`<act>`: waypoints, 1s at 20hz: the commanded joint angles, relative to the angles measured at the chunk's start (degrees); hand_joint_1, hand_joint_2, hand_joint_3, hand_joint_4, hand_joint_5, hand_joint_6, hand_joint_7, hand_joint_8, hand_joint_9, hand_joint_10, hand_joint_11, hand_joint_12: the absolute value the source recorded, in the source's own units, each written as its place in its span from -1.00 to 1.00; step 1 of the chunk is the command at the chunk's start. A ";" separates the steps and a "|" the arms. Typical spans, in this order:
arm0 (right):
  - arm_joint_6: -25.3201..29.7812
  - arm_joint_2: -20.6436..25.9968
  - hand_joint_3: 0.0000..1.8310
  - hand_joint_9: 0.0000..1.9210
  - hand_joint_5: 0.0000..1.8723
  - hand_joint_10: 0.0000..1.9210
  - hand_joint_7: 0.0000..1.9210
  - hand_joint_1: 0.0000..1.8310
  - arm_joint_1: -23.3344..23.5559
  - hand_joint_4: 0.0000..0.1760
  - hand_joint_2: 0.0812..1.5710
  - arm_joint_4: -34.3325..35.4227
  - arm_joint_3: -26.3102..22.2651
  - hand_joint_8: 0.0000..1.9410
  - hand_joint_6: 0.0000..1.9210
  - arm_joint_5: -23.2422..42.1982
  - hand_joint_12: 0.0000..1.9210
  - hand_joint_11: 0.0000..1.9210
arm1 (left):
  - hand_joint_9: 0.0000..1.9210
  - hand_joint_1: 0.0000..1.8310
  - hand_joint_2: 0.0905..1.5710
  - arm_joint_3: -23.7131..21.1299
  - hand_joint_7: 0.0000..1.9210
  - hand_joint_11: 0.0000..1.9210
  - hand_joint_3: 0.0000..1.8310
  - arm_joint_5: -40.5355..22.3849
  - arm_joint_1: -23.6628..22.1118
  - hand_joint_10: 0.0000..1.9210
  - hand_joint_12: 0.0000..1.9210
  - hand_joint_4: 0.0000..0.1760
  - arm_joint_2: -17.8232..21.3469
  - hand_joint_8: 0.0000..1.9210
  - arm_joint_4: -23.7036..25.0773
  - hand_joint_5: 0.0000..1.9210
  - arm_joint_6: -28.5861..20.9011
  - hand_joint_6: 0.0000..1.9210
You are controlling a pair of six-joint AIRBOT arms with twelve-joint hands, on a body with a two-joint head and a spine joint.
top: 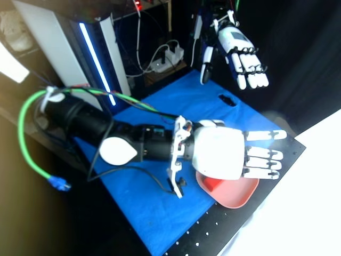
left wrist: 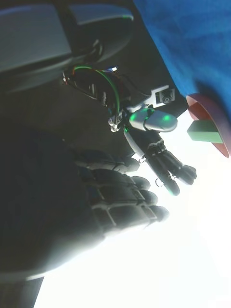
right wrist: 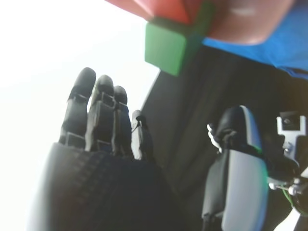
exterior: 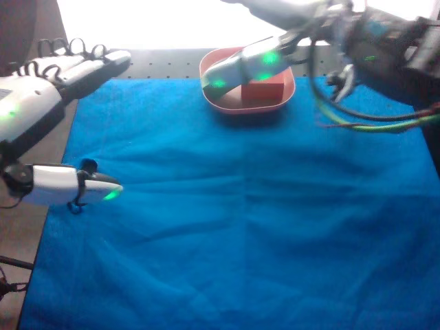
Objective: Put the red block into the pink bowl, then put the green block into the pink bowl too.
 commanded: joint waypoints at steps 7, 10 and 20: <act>0.28 11.78 -1.00 -0.99 -0.98 -1.00 -0.99 -0.21 -13.65 1.00 0.05 14.31 -13.34 -1.00 -1.00 24.99 -0.66 -1.00 | -1.00 -0.04 0.04 -2.27 -1.00 -0.95 -1.00 -11.84 1.25 -1.00 -0.96 -0.28 2.18 -1.00 -0.10 -0.94 -0.21 -1.00; 0.28 16.29 -1.00 -1.00 -0.99 -1.00 -1.00 -0.15 -22.70 0.59 0.03 21.08 -20.03 -1.00 -1.00 34.66 -1.00 -1.00 | -1.00 -0.04 0.05 -3.83 -1.00 -1.00 -0.99 -15.22 3.06 -1.00 -1.00 0.09 2.87 -1.00 -0.09 -0.95 -0.21 -1.00; -1.39 28.38 -1.00 -1.00 -1.00 -1.00 -1.00 -0.22 -45.72 1.00 0.00 37.08 -37.47 -1.00 -1.00 61.05 -1.00 -1.00 | -1.00 -0.04 -0.03 -7.90 -1.00 -1.00 -1.00 -28.72 11.35 -1.00 -1.00 0.73 4.39 -1.00 -0.46 -0.98 -4.61 -1.00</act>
